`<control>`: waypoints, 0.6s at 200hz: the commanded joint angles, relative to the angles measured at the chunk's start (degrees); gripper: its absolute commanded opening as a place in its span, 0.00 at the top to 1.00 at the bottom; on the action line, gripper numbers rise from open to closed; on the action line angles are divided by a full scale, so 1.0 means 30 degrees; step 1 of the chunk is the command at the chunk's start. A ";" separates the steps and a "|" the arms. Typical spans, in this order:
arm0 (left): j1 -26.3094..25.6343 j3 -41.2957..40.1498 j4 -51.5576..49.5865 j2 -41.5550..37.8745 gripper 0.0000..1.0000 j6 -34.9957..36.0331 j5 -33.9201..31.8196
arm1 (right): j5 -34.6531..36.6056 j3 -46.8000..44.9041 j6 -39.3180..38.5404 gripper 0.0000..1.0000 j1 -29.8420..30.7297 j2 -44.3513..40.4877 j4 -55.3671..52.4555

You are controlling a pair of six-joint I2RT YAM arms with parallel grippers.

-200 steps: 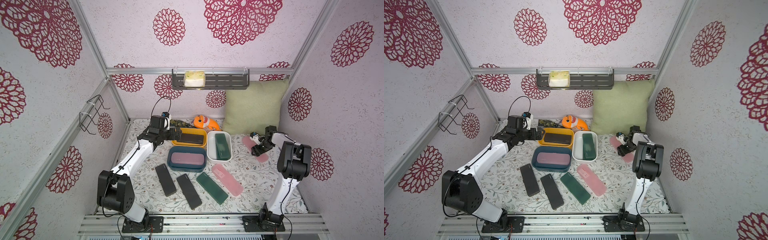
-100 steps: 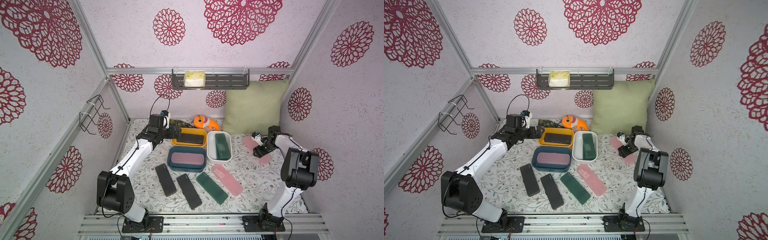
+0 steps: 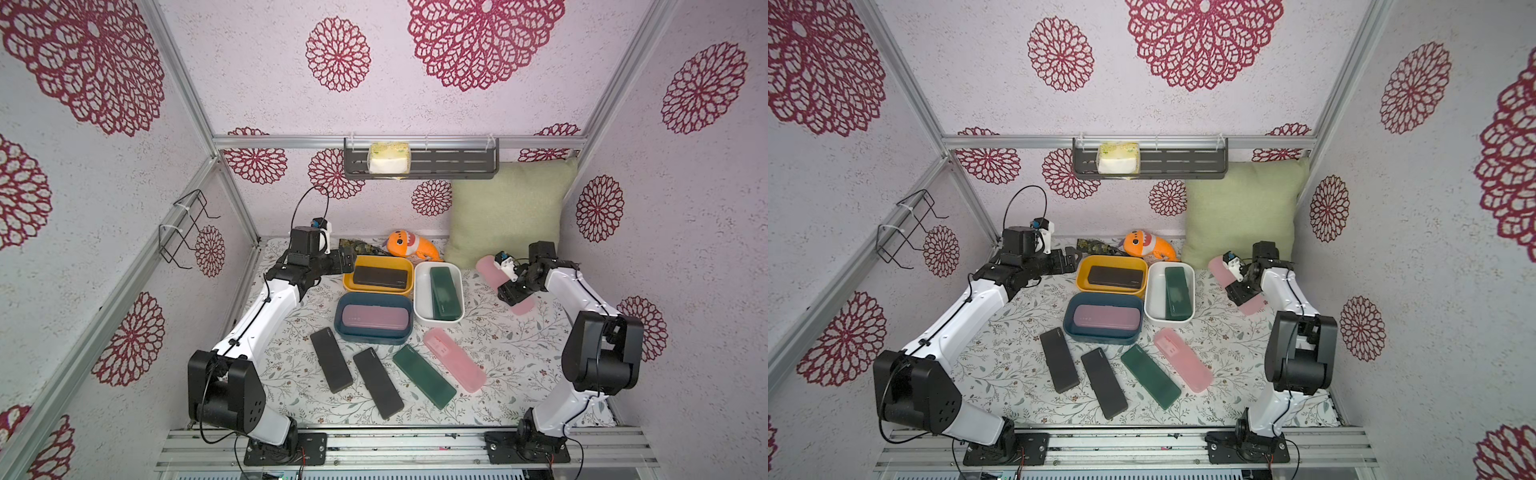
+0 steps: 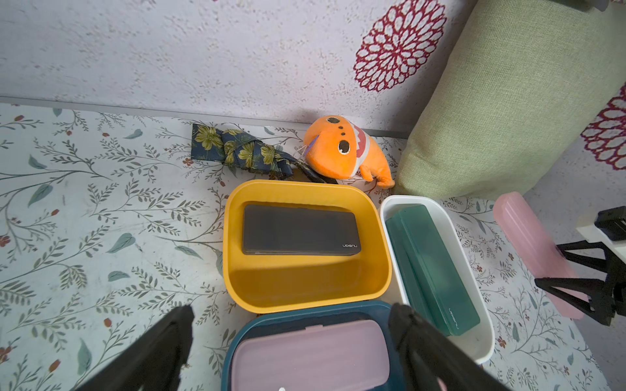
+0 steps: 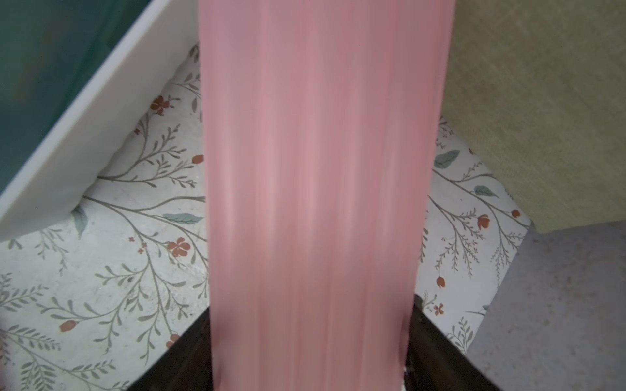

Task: Place the pencil cases by color into the storage box
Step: Place the pencil case at the storage box.

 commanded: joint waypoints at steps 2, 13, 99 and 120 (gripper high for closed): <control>0.0311 -0.0433 0.0214 -0.0769 0.03 -0.0316 -0.0372 | -0.0072 0.0999 0.0747 0.54 0.1264 -0.0913 0.0285; 0.0428 -0.0540 0.0222 -0.0889 0.03 -0.0432 -0.0458 | 0.0171 0.1405 0.0827 0.54 0.1912 -0.0806 0.0231; 0.2390 -0.2082 0.0573 -0.2143 0.03 -0.2374 -0.0920 | 0.0628 0.5529 0.0931 0.54 0.7265 0.1602 -0.0310; 0.3121 -0.2642 0.0746 -0.2495 0.03 -0.2816 -0.0865 | 0.0802 0.6882 0.0741 0.54 0.8413 0.2784 -0.0802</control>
